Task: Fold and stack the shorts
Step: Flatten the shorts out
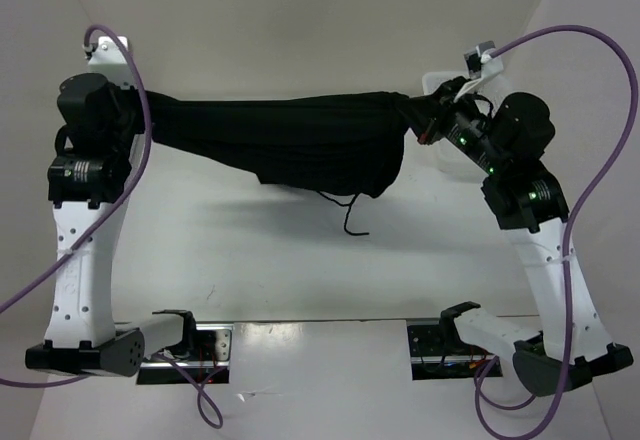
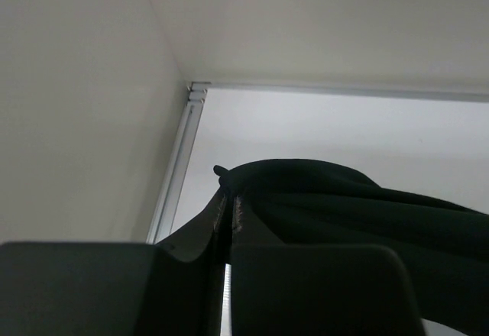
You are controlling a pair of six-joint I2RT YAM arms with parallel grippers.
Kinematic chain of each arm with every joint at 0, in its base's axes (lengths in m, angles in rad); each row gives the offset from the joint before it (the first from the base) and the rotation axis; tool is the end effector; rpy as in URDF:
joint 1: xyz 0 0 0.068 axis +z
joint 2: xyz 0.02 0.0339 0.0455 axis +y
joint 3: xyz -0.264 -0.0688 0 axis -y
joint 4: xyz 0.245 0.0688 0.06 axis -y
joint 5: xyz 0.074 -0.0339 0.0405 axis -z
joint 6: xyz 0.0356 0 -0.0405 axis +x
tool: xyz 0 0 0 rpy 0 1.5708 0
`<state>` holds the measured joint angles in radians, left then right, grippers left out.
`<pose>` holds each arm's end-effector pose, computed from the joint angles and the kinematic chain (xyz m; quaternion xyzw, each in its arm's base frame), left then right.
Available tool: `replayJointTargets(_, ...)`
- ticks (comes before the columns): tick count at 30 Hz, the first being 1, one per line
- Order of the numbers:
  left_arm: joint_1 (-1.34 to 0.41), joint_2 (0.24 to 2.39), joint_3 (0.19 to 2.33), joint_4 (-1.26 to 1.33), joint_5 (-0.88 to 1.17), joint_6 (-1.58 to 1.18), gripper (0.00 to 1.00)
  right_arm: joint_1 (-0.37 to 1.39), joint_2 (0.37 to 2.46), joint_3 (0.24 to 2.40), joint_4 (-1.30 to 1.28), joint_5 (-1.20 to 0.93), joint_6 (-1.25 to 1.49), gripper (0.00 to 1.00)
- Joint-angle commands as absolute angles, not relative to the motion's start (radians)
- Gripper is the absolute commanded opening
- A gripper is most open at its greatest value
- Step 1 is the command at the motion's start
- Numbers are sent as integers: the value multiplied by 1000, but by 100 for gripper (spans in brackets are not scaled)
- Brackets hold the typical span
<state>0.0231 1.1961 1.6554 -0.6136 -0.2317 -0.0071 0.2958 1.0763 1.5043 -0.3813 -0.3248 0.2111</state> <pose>0.2235 0.0133 0.5049 -0.0866 0.7532 0.0930 0.6454 0.1883 0.0693 0.5072 -0.1457 0.6758 0.2871 0.6631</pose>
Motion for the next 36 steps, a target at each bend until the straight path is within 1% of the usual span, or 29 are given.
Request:
replayJointTargets(1,41,1141,1723,-641,-298,0,0,339,1023,1592,-342,-339,195,0)
replayJointTargets(5,41,1152,1785,-655,-261,0,0,350,1023,1638,-342,-339,204,0)
replayJointTargets(8,29,1204,1796,-609,-261,0,0,350,1072,1677,-333,-315,204,0)
replayJointTargets(11,29,1281,1822,-574,-238,0,0,350,1166,1715,-333,-275,204,0)
replayJointTargets(14,29,1408,1822,-565,-167,0,0,336,1290,1750,-319,-194,216,0)
replayJointTargets(15,29,1436,1807,-565,-157,0,0,321,1369,1750,-319,-193,227,0)
replayJointTargets(18,11,1546,1772,-592,-114,0,0,261,1492,1775,-319,-193,282,0)
replayJointTargets(19,11,1580,1772,-609,-91,0,0,252,1584,1792,-319,-193,291,0)
replayJointTargets(20,11,1650,1781,-641,-69,0,0,252,1633,1831,-337,-180,291,0)
replayJointTargets(21,11,1690,1790,-653,-39,0,0,242,1685,1851,-347,-158,282,7)
replayJointTargets(22,11,1774,1814,-653,-28,0,0,242,1786,1888,-357,-146,269,11)
replayJointTargets(23,11,1817,1831,-666,-17,0,0,233,1837,1907,-357,-146,268,15)
replayJointTargets(24,11,1860,1853,-666,-3,0,0,223,1891,1936,-370,-137,268,20)
replayJointTargets(25,11,1903,1882,-675,38,0,0,222,2005,2024,-411,-126,268,38)
replayJointTargets(26,11,1989,1957,-675,61,0,2,206,2060,2078,-437,-126,268,44)
replayJointTargets(27,20,2034,2012,-693,78,0,6,206,2112,2139,-471,-135,268,50)
replayJointTargets(28,20,2078,2075,-710,106,0,12,206,2155,2260,-536,-108,268,57)
replayJointTargets(29,20,2161,2147,-765,123,0,19,206,2213,2299,-554,-107,258,61)
replayJointTargets(30,20,2193,2277,-793,138,0,24,206,2214,2315,-554,-92,246,66)
replayJointTargets(31,20,2216,2317,-814,156,0,51,206,2214,2303,-554,-81,235,71)
replayJointTargets(32,20,2229,2332,-828,166,0,64,215,2176,2281,-554,-71,223,78)
replayJointTargets(33,20,2214,2321,-828,166,0,72,215,2148,2251,-545,-71,194,81)
replayJointTargets(34,20,2168,2260,-839,195,0,78,215,2117,2158,-534,-71,180,82)
replayJointTargets(35,9,2131,2208,-839,213,0,79,215,2042,2093,-496,-71,151,84)
replayJointTargets(36,-4,2090,2139,-839,233,0,79,224,2001,1950,-467,-71,141,84)
